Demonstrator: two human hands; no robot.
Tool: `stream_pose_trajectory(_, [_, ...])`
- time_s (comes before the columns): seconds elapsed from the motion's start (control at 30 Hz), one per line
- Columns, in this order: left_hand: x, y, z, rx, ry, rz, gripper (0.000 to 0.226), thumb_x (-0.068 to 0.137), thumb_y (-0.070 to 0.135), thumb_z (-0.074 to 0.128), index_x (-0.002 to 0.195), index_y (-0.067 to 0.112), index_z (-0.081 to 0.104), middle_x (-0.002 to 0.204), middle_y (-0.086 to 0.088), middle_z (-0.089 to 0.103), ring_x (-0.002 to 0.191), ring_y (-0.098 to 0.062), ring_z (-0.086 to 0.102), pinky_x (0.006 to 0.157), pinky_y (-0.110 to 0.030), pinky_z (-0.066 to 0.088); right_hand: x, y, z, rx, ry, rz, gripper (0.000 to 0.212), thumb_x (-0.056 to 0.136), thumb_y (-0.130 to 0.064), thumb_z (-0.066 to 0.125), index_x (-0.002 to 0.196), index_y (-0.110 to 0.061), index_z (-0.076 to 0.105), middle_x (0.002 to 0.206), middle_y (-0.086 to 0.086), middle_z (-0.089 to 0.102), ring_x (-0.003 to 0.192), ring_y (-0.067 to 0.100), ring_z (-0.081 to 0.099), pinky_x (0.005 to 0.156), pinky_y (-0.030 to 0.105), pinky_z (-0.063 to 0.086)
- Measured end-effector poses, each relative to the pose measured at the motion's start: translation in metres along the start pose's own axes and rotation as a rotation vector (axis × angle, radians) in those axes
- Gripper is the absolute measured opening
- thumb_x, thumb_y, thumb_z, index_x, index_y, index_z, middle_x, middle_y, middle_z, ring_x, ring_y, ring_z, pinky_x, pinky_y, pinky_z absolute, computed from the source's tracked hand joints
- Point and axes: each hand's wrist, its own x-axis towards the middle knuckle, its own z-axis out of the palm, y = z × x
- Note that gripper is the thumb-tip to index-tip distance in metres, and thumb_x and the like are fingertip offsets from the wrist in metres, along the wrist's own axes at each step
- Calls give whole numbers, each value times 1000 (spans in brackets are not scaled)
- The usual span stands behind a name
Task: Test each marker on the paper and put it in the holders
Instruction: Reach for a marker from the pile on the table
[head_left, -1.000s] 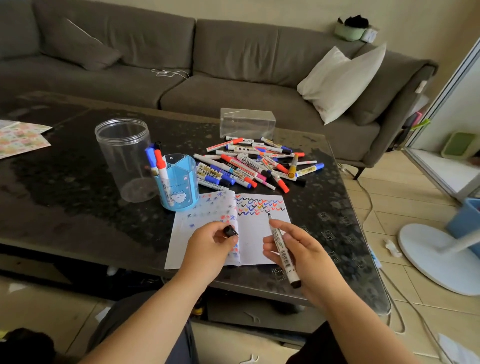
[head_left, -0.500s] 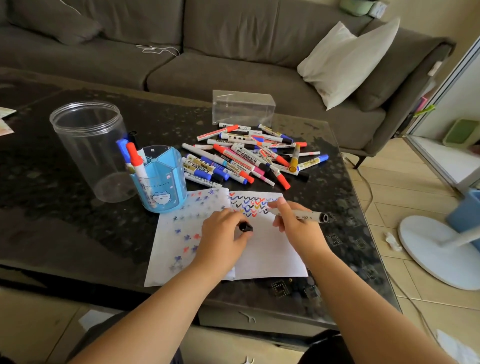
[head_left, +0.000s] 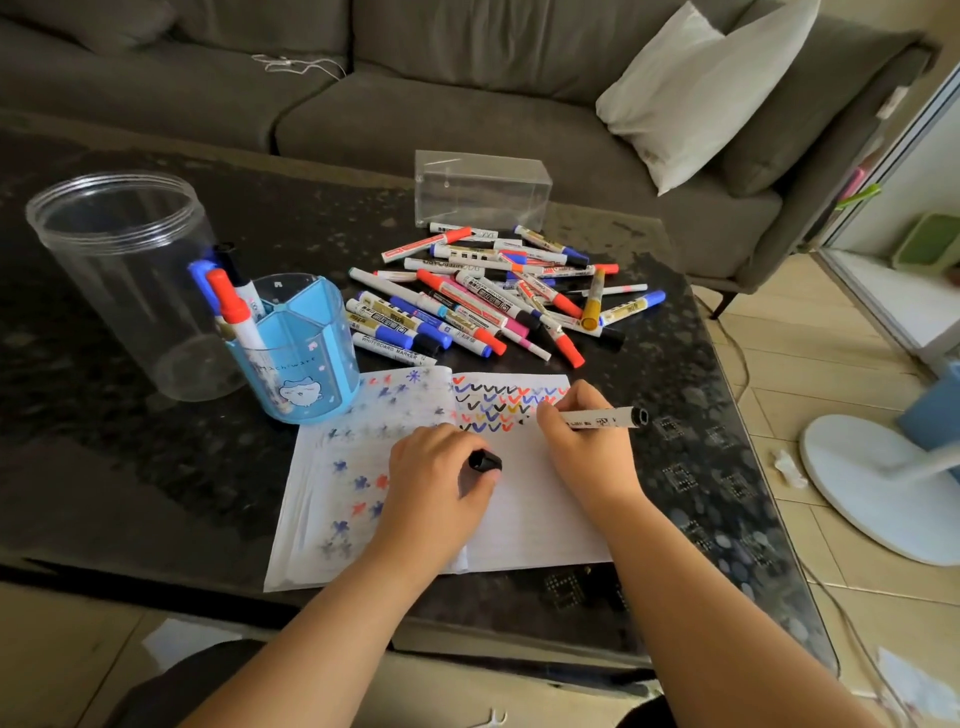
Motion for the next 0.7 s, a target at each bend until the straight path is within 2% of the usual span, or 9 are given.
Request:
stream_pose_trajectory(0.13, [0, 0, 0, -11, -7, 3, 17, 70, 19, 74, 84, 16, 65, 80, 2, 63, 78, -20, 55, 75, -32, 39, 1, 2, 2, -27, -30, -7, 28, 87, -18, 62, 70, -11, 41, 61, 0, 44, 47, 3, 34, 42, 12, 28])
stream_pose_trajectory(0.33, [0, 0, -1, -17, -7, 6, 18, 71, 16, 78, 83, 16, 65, 81, 3, 63, 79, -16, 52, 76, -31, 38, 2, 1, 4, -42, -53, -9, 32, 87, -16, 62, 66, -13, 39, 55, -4, 41, 43, 3, 33, 42, 13, 28])
stream_pose_trajectory(0.4, [0, 1, 0, -18, -9, 1, 17, 72, 16, 78, 84, 17, 65, 81, 3, 63, 79, -15, 51, 76, -30, 37, 2, 0, 3, -53, -61, 4, 31, 87, -15, 62, 66, -12, 39, 59, 2, 45, 49, 5, 35, 44, 15, 29])
stream_pose_trajectory(0.5, [0, 0, 0, -10, 2, -2, 17, 72, 17, 77, 84, 17, 65, 81, 3, 63, 79, -11, 46, 77, -29, 35, 2, 1, 2, -28, -62, 43, 25, 86, -13, 60, 72, -4, 42, 74, 23, 54, 62, 16, 44, 50, 23, 34])
stream_pose_trajectory(0.53, [0, 0, 1, -10, 4, -3, 17, 72, 17, 77, 84, 17, 65, 81, 4, 63, 79, -10, 45, 77, -29, 34, 2, 1, 2, -24, -55, 45, 24, 86, -12, 60, 72, -4, 42, 75, 23, 54, 63, 17, 45, 49, 23, 34])
stream_pose_trajectory(0.63, [1, 1, 0, -15, 3, -8, 17, 72, 16, 77, 84, 17, 65, 82, 4, 63, 80, -10, 46, 78, -29, 34, 2, 2, 2, -13, -5, 25, 31, 87, -10, 59, 65, -12, 37, 60, 4, 44, 55, 10, 40, 42, 12, 29])
stream_pose_trajectory(0.7, [1, 0, 0, -12, 0, -4, 16, 73, 17, 77, 85, 17, 65, 83, 4, 63, 80, -12, 49, 79, -29, 35, 2, 2, 2, -3, 12, 25, 32, 87, -9, 58, 64, -13, 36, 56, -2, 39, 50, 6, 35, 40, 11, 27])
